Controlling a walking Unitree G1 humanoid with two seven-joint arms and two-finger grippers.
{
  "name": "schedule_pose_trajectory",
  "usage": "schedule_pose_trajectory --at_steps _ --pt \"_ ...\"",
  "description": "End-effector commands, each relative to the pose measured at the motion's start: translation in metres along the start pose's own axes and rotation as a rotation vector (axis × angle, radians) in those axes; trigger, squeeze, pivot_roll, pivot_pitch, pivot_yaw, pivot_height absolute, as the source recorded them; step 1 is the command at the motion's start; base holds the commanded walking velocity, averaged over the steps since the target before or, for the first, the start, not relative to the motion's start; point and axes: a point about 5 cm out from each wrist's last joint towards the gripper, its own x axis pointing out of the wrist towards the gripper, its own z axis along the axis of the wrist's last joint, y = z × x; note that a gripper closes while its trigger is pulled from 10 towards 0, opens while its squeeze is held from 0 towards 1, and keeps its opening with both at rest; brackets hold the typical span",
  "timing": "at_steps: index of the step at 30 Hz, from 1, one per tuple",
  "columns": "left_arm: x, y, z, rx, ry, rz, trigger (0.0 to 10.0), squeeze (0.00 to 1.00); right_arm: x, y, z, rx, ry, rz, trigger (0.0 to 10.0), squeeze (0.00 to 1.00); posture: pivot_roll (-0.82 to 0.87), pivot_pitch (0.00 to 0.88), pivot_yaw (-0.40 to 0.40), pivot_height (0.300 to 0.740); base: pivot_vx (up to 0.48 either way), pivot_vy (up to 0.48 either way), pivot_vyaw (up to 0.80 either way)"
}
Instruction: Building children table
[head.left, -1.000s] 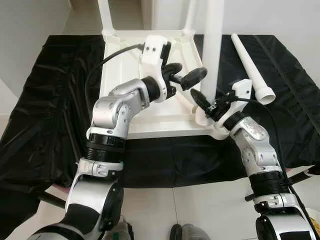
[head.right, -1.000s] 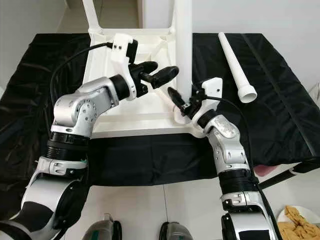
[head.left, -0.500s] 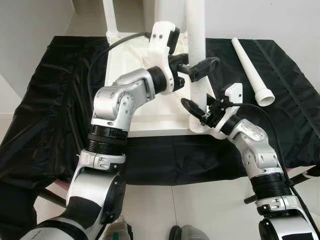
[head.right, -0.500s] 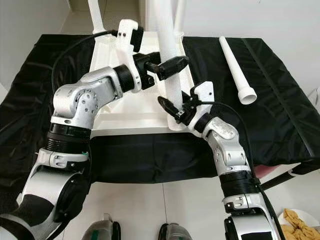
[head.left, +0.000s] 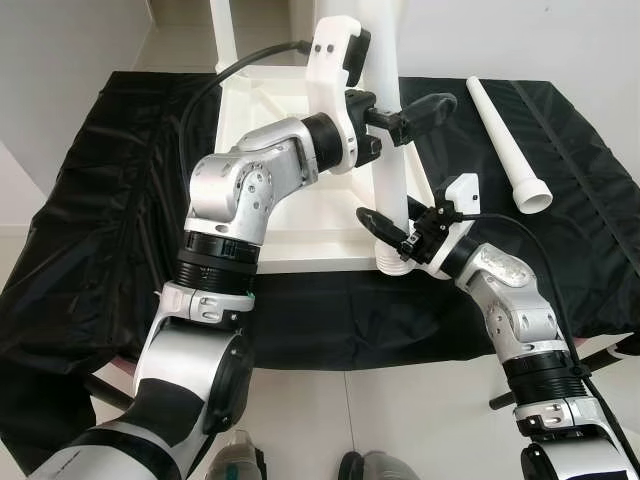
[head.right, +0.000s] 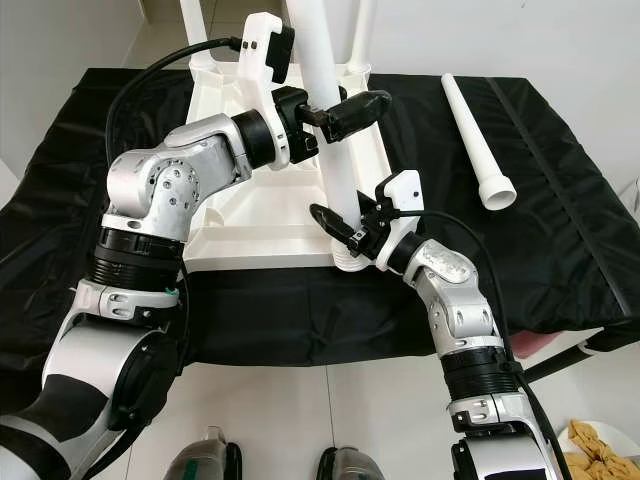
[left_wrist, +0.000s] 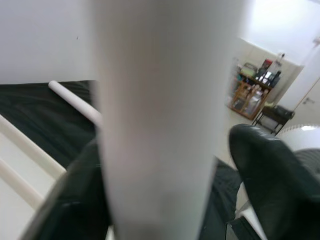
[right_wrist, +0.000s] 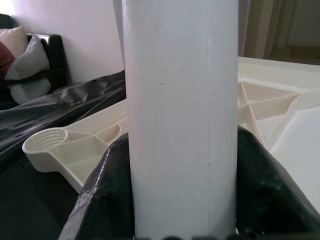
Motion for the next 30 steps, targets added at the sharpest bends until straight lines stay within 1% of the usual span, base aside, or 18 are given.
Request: schedule_pose_trajectory --at_steps 1,7,17,18,19,20,21,23,27,28,29,30 --pt "0.004 -0.007 0.008 0.008 -0.028 -0.069 0.0 0.0 -0.001 -0.001 0.001 -0.005 0.005 0.003 10.0 0.0 0.05 0.029 -0.025 0.74 0.0 0.0 0.0" --pt "0.004 -0.008 0.009 0.011 -0.027 -0.081 0.0 0.0 0.0 -0.002 0.001 0.0 0.004 -0.003 10.0 0.0 0.05 0.029 -0.025 0.74 0.0 0.0 0.0" --pt "0.007 -0.009 0.011 0.044 -0.025 -0.072 0.0 0.0 0.0 -0.005 0.001 0.017 0.021 -0.037 10.0 0.0 0.05 0.029 -0.024 0.74 0.0 0.0 0.0" --pt "0.007 -0.008 0.011 0.055 -0.02 -0.064 1.4 0.0 0.001 -0.006 0.001 0.01 0.02 -0.043 10.0 0.0 0.05 0.029 -0.024 0.74 0.0 0.0 0.0" --pt "0.008 -0.008 0.011 0.063 -0.016 -0.059 1.4 0.0 0.001 -0.006 0.001 0.005 0.018 -0.048 10.0 0.0 0.05 0.029 -0.024 0.74 0.0 0.0 0.0" --pt "0.009 -0.008 0.01 0.072 -0.008 -0.05 10.0 0.0 0.0 -0.008 0.001 0.007 0.007 -0.07 10.0 1.0 0.05 0.032 -0.024 0.74 0.0 0.0 0.0" --pt "0.009 -0.008 0.01 0.072 -0.008 -0.05 10.0 0.0 0.0 -0.008 0.001 0.007 0.007 -0.07 10.0 1.0 0.05 0.032 -0.024 0.74 0.0 0.0 0.0" --pt "0.01 -0.008 0.009 0.111 0.001 -0.03 10.0 0.0 0.001 -0.008 0.001 0.021 0.007 -0.083 10.0 1.0 0.04 0.034 -0.023 0.74 0.0 0.0 0.0" --pt "0.011 -0.007 0.01 0.143 0.003 -0.006 10.0 0.0 0.002 -0.008 0.001 0.011 0.011 -0.105 10.0 1.0 0.04 0.037 -0.023 0.74 0.0 0.0 0.0" --pt "0.012 -0.005 0.012 0.177 0.005 0.035 10.0 0.0 0.004 -0.01 0.001 -0.01 0.023 -0.142 10.0 1.0 0.04 0.038 -0.023 0.74 0.0 0.0 0.0" --pt "0.013 -0.003 0.015 0.235 0.007 0.095 10.0 0.0 0.006 -0.013 -0.001 -0.033 0.047 -0.189 10.0 0.0 0.04 0.039 -0.022 0.74 0.0 0.0 0.0" --pt "0.014 -0.001 0.017 0.276 0.007 0.135 10.0 0.0 0.008 -0.015 -0.001 -0.049 0.064 -0.22 10.0 0.0 0.04 0.039 -0.022 0.74 0.0 0.0 0.0"
